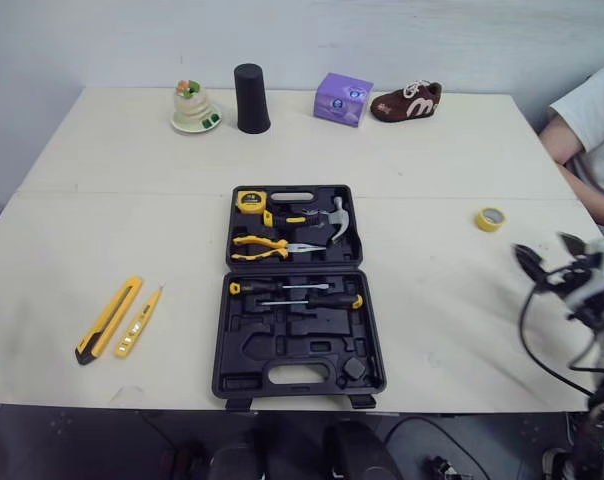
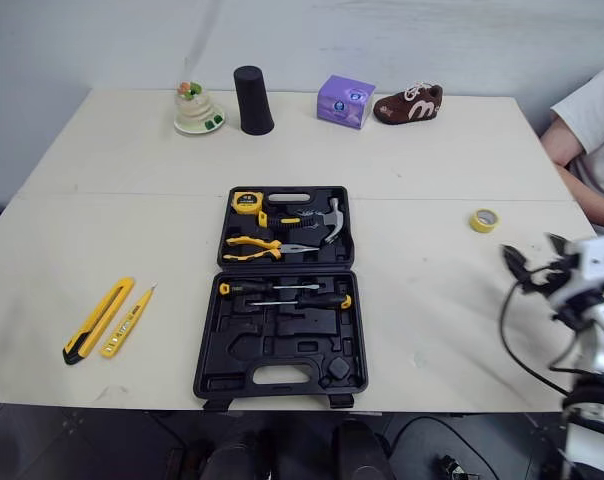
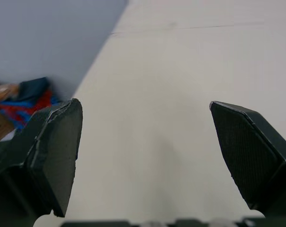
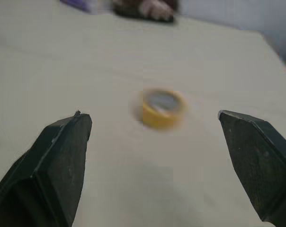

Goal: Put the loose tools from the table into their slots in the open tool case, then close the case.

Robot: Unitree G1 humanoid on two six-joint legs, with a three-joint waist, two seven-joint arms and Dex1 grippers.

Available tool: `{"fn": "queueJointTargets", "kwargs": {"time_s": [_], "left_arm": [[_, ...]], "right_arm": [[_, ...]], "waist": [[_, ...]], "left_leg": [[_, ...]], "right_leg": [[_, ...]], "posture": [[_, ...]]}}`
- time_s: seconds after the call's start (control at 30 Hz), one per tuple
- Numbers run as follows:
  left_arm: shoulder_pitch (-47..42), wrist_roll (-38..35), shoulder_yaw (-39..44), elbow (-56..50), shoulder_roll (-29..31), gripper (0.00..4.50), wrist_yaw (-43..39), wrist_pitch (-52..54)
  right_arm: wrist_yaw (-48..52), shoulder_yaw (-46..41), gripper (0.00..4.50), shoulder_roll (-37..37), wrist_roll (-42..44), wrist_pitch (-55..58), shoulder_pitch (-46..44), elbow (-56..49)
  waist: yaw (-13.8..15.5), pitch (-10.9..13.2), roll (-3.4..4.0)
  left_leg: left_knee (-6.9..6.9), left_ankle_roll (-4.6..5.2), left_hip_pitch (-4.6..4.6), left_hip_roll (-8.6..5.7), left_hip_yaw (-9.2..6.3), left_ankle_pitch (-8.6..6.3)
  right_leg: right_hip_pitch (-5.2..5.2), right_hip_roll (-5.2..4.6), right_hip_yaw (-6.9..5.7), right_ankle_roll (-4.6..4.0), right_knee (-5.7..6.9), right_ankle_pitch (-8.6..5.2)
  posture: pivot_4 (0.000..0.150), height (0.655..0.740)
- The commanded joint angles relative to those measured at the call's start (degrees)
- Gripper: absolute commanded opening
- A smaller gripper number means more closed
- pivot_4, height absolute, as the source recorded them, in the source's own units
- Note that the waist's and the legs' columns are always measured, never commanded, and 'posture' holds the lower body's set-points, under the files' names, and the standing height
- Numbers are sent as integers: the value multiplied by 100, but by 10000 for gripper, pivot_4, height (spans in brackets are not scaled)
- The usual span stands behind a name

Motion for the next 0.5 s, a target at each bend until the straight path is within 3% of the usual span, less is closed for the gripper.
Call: {"fn": "queueJointTargets", "kwargs": {"time_s": [0.03,0.17,0.33,0.43,0.5], "left_arm": [[368,-564,12,-870,155,45000,-401,723],[795,-1122,-171,-1965,350,45000,-645,1626],[1000,-941,-427,-2652,540,45000,-495,2107],[827,-866,-1059,-3357,446,45000,308,2875],[746,-963,-1317,-3710,408,45000,593,3315]], "right_arm": [[376,310,44518,63,171,363,-78,-985],[744,664,44518,380,305,527,-260,-1615],[1367,941,44518,579,592,784,-465,-2094],[2624,1575,44518,562,773,680,-349,-2826],[2760,1704,44518,690,994,896,-343,-3192]], "waist": [[9,1,1],[44,2,-1],[48,5,2],[56,7,4],[51,6,4]], "left_leg": [[1,1,-2,-1,0,0],[5,9,-12,-6,-6,-5],[7,19,-10,-14,-10,-11],[6,19,-7,-14,-16,-11],[6,20,-8,-12,-22,-11]], "right_leg": [[-3,-2,0,0,2,0],[-3,-9,-4,-1,-9,0],[8,-13,-4,-1,-17,0],[11,-11,-8,-2,-17,-1],[12,-9,-11,-2,-17,-1]], "posture": [[1500,7400],[1500,7400],[1500,7400],[1500,7400],[1500,7400]]}}
